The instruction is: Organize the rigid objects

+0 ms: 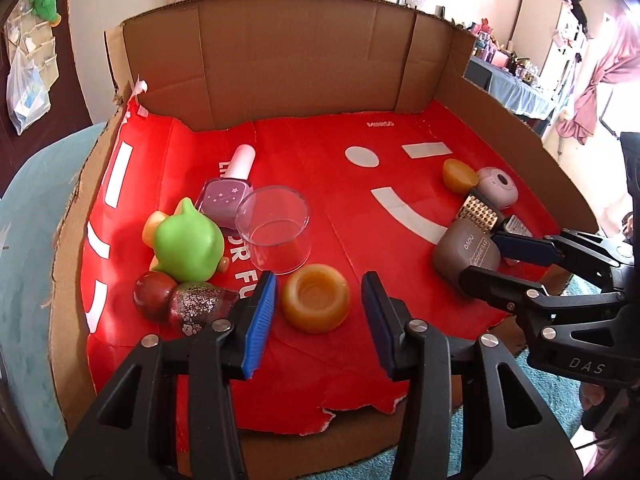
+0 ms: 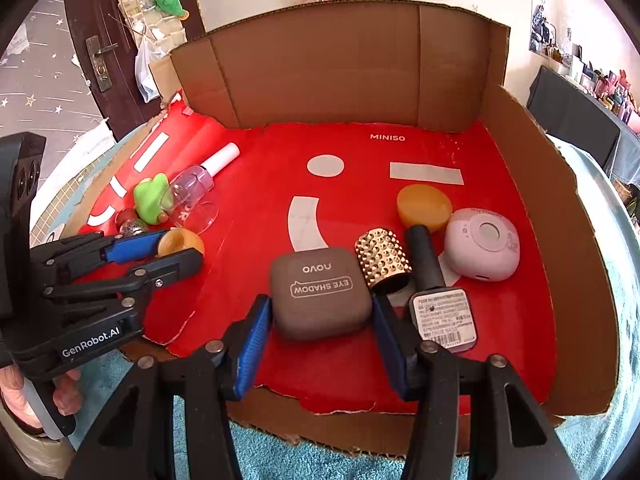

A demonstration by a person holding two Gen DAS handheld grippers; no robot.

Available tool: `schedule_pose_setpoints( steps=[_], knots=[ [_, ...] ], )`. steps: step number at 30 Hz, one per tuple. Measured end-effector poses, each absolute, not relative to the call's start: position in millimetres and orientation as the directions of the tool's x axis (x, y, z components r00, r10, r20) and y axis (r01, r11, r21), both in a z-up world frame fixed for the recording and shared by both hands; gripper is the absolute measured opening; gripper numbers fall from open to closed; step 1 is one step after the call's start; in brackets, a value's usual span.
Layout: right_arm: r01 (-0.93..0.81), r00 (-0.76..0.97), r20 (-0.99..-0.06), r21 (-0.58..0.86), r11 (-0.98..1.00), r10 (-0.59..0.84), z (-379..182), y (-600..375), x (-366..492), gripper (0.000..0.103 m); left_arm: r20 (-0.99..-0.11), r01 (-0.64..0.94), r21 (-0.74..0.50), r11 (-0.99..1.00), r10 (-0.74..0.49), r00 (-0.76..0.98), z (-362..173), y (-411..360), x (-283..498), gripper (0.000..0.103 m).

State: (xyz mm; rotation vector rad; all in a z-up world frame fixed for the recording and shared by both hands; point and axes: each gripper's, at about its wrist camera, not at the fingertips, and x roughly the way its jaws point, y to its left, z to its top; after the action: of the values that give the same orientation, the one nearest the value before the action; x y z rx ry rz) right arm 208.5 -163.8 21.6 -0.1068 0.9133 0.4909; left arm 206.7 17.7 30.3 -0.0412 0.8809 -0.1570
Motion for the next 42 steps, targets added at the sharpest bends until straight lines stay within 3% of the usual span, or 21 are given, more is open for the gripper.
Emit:
schedule_pose_setpoints(
  steps=[2, 3, 4, 13, 17, 25, 27, 42],
  knots=[
    [-0.454, 0.519, -0.771, 0.118, 0.883, 0.369, 26, -166, 205, 0.055, -0.753, 0.119, -0.079, 0.99, -0.137, 0.643, 35, 15, 202, 0.051],
    [-0.454, 0.522, -0.768, 0.119, 0.883, 0.372, 27, -166, 204, 0.055, -0.747, 0.114, -0.063, 0.991, -0.123, 0.653, 38, 14, 200, 0.063],
    [-0.454, 0.528, -0.762, 0.12, 0.883, 0.375, 30, -167, 201, 0.055, -0.74, 0.113, -0.053, 0.992, -0.115, 0.663, 40, 13, 197, 0.066],
    [-0.421, 0.618, -0.7, 0.092, 0.902, 0.359, 53, -182, 176, 0.065, -0.688, 0.078, -0.024, 0.997, -0.073, 0.722, 62, 17, 170, 0.085],
    [-0.392, 0.674, -0.657, 0.07, 0.917, 0.337, 63, -187, 162, 0.083, -0.661, 0.036, -0.018, 0.999, -0.039, 0.749, 67, 22, 156, 0.097],
    [-0.322, 0.752, -0.596, 0.042, 0.946, 0.282, 66, -190, 145, 0.103, -0.634, -0.042, 0.011, 0.999, 0.04, 0.772, 64, 26, 139, 0.099],
    [-0.296, 0.774, -0.581, 0.02, 0.955, 0.252, 64, -191, 141, 0.103, -0.627, -0.064, 0.012, 0.998, 0.058, 0.776, 63, 27, 136, 0.103],
    [-0.211, 0.779, -0.599, 0.03, 0.977, 0.186, 36, -198, 142, 0.103, -0.622, -0.099, 0.008, 0.995, 0.082, 0.778, 50, 32, 131, 0.103]
  ],
)
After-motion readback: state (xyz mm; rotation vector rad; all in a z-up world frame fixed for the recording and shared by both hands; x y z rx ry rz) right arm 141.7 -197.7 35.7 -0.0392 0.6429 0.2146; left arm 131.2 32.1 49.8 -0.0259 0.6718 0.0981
